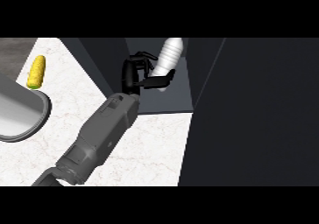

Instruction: Pick up the bottled water, place it into the cabinet and close the cabinet

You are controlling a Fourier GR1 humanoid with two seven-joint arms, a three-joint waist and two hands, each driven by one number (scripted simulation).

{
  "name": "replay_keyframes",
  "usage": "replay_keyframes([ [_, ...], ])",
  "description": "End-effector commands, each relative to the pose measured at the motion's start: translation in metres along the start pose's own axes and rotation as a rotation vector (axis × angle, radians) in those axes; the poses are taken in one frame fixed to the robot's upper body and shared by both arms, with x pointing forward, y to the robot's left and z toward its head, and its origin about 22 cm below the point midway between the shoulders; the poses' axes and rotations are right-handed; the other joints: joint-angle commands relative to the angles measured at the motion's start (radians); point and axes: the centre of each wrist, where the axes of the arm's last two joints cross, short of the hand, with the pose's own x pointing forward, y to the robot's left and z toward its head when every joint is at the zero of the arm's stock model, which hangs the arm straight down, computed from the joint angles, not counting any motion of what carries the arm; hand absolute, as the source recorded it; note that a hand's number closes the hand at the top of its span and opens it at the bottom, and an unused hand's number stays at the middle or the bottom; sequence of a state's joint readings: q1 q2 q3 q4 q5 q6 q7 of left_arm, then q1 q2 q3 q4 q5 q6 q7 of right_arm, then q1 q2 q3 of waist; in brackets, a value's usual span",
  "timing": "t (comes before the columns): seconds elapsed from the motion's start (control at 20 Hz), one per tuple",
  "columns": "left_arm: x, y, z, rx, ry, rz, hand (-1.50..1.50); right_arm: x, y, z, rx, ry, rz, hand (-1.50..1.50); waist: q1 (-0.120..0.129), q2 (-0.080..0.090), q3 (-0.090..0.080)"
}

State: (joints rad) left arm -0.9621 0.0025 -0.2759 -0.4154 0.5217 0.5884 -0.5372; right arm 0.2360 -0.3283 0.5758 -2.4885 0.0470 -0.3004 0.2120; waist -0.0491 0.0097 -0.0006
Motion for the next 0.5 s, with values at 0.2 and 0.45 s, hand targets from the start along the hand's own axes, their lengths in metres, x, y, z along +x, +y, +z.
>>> replay_keyframes([
  [0.2,0.007,-0.001,-0.016,0.038,-0.029,-0.070,1.50,0.009,-0.004,0.004,0.025,-0.036,0.008,-1.50,-0.019,0.009,-0.001],
  [0.45,0.013,0.009,-0.030,0.033,-0.042,-0.167,-1.50,0.002,-0.005,0.001,0.029,-0.030,-0.013,-1.50,-0.016,0.013,0.000],
])
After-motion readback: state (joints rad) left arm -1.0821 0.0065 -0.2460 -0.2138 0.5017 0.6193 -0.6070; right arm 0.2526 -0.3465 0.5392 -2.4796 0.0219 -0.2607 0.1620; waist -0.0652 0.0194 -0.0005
